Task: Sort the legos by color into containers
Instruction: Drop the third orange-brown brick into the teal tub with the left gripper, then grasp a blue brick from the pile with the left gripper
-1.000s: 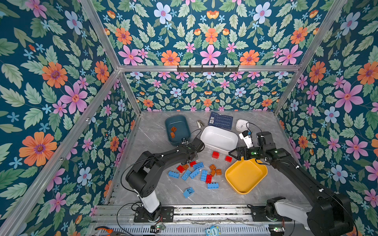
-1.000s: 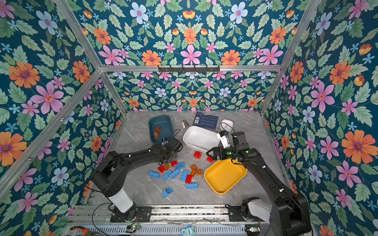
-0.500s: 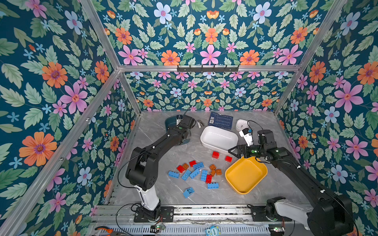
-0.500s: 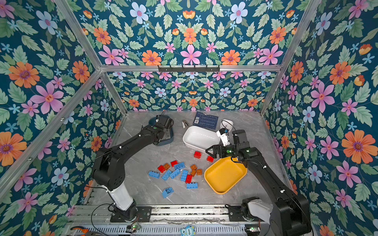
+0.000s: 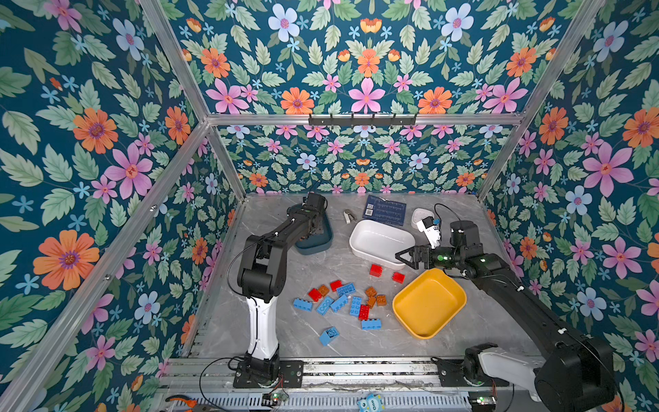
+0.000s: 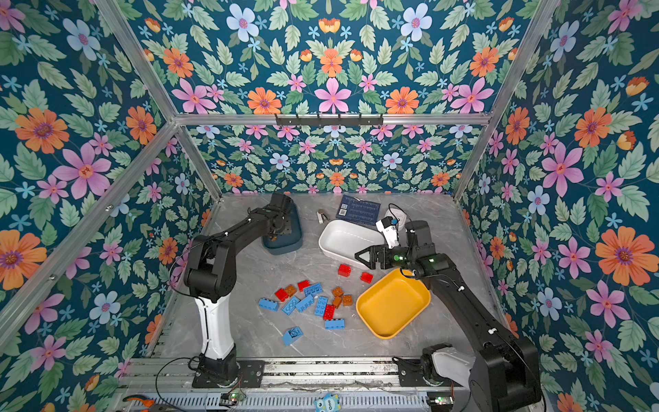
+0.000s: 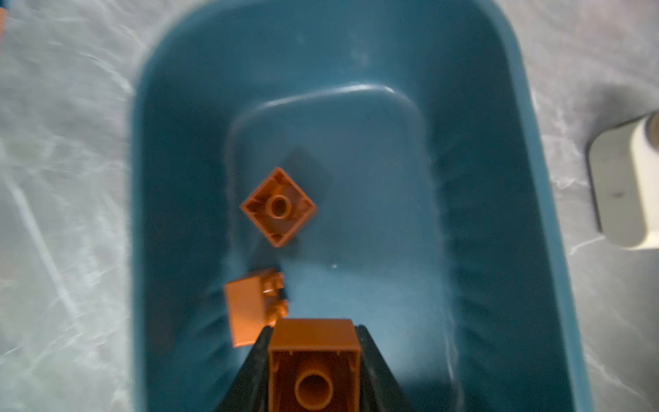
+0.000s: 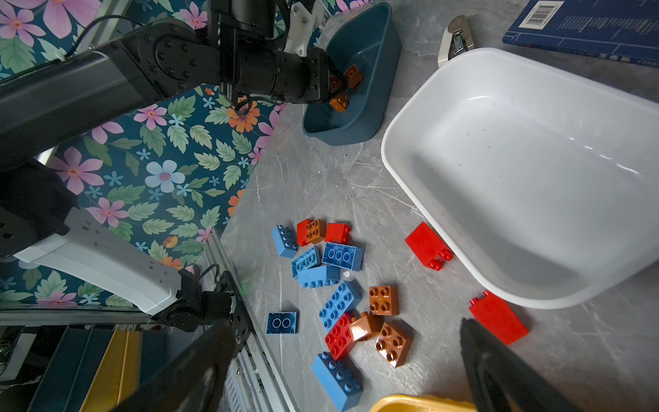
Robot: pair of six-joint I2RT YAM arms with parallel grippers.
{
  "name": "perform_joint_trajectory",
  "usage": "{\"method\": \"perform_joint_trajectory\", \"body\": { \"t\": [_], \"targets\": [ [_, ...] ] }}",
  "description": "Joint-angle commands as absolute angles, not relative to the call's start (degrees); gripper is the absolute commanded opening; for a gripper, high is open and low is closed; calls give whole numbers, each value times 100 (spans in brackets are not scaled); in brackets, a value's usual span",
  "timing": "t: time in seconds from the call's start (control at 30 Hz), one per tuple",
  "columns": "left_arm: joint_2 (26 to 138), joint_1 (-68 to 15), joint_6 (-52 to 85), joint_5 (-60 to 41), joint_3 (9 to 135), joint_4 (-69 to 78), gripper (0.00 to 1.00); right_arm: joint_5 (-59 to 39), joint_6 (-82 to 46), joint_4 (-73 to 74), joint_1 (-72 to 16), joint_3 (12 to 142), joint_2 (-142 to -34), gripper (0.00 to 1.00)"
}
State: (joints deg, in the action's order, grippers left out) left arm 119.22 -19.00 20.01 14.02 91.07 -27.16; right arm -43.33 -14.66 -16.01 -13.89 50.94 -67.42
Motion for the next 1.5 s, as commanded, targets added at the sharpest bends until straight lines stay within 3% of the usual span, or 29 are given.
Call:
{"method": "perform_joint_trajectory", "body": {
  "t": [0.0, 0.1, 0.2, 0.27, 0.63, 0.87, 1.1, 1.3, 1.47],
  "targets": [
    [12038, -1850, 1901, 1386, 9182, -2637, 36, -4429, -1498, -1447, -1397, 5113, -6750, 99],
    [11959, -1831, 1907, 1241, 9168, -2674, 64, -4408, -1492, -1494, -1394, 5099, -6735, 99],
    [11634, -1838, 1923, 1131, 9058, -2756, 81, -4395, -1478, -1528, -1397, 5095, -6722, 99],
    [11327, -1854, 1984, 1047, 8863, -2837, 86, -4403, -1466, -1543, -1391, 5093, -6721, 99],
    [8714, -2548, 3300, 1199, 6337, -3482, 88, -4543, -1459, -1516, -1392, 5071, -6820, 99],
    [7304, -3133, 5728, 1623, 5184, -4213, 86, -4699, -1456, -1447, -1397, 4998, -6895, 99],
    [7027, -3484, 7825, 1458, 4423, -4349, 82, -4850, -1473, -1336, -1399, 4922, -6967, 99],
    [7151, -3576, 8331, 1410, 4009, -4022, 73, -4878, -1429, -1347, -1392, 4834, -6916, 99],
    [7358, -3645, 8474, 1376, 3789, -3849, 56, -4909, -1415, -1367, -1393, 4799, -6930, 99]
  ]
}}
